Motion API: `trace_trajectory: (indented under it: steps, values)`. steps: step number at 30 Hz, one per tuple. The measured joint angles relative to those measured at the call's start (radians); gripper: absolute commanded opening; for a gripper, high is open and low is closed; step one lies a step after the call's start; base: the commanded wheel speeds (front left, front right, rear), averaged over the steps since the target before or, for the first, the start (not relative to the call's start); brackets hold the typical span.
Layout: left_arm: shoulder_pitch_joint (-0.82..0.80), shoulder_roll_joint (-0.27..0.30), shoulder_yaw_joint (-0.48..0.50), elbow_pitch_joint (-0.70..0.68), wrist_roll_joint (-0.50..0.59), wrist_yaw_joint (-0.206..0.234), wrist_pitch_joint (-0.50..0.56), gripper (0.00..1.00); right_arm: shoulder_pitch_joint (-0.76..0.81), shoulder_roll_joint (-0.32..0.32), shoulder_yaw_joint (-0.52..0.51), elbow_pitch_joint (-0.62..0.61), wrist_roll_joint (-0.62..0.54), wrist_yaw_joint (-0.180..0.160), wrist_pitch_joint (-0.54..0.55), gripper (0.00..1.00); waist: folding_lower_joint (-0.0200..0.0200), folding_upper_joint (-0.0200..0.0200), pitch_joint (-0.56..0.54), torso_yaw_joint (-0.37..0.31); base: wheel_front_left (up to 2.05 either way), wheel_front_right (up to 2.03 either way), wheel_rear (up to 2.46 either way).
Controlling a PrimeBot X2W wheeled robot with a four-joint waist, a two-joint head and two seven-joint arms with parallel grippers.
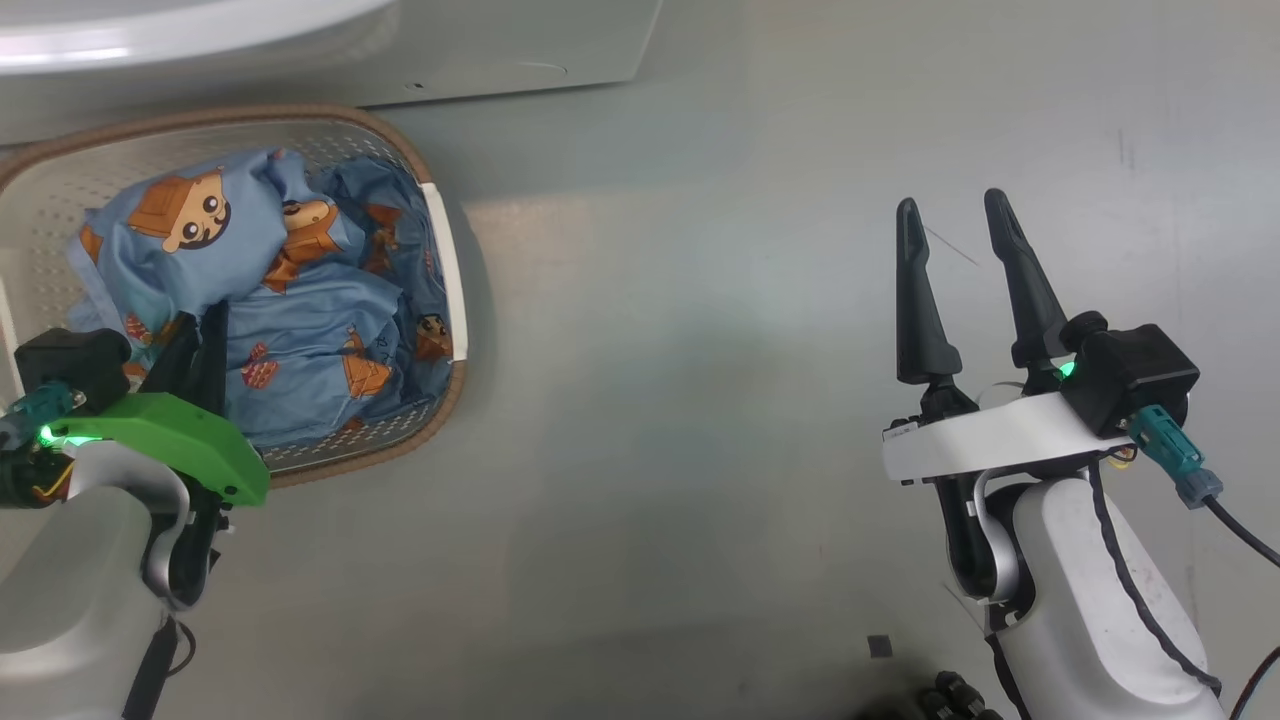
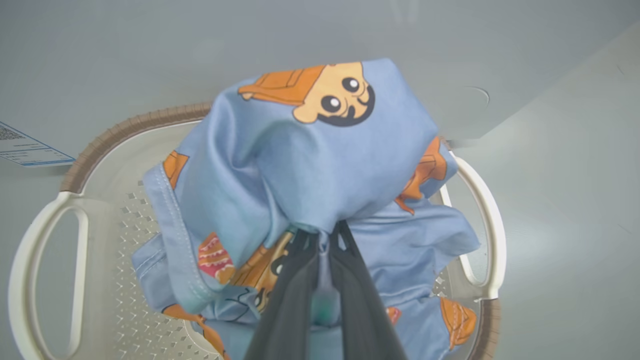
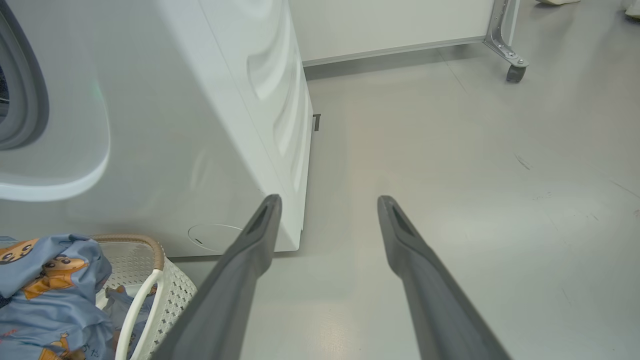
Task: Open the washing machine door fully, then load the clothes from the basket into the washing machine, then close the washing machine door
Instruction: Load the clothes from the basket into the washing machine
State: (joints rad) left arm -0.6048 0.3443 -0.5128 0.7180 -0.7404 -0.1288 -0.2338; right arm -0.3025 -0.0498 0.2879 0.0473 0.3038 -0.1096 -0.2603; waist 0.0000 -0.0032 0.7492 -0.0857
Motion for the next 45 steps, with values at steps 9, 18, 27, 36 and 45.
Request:
trace_trajectory:
  steps: [9, 18, 27, 36, 45]
  values:
    - [0.041, -0.008, 0.021, -0.025, 0.0, 0.0, -0.018, 0.0, 0.049, 0.0, -0.02, 0.034, -0.003, 0.022, 0.0, 1.0, 0.0, 0.0, -0.115, 0.043, 0.0, 0.0, 0.0]
    - [0.088, -0.015, 0.115, -0.114, 0.002, 0.0, -0.018, 0.0, 0.104, 0.0, -0.041, 0.065, -0.001, 0.047, 0.0, 1.0, 0.0, 0.0, -0.231, 0.073, 0.0, 0.0, 0.0]
    - [0.144, -0.036, 0.212, -0.22, 0.053, 0.0, -0.018, 0.0, 0.144, 0.0, -0.066, 0.082, -0.001, 0.066, 0.0, 1.0, 0.0, 0.0, -0.346, 0.094, 0.0, 0.0, 0.0]
    - [0.233, -0.052, 0.274, -0.306, 0.117, 0.0, -0.018, 0.0, 0.197, 0.001, -0.087, 0.096, 0.002, 0.082, 0.0, 1.0, 0.0, 0.0, -0.457, 0.11, 0.0, 0.0, 0.0]
    - [0.332, -0.072, 0.324, -0.379, 0.171, 0.002, -0.018, 0.0, 0.237, -0.008, -0.098, 0.105, -0.012, 0.091, 0.0, 1.0, -0.0001, 0.0, -0.555, 0.124, 0.0, 0.0, 0.0]
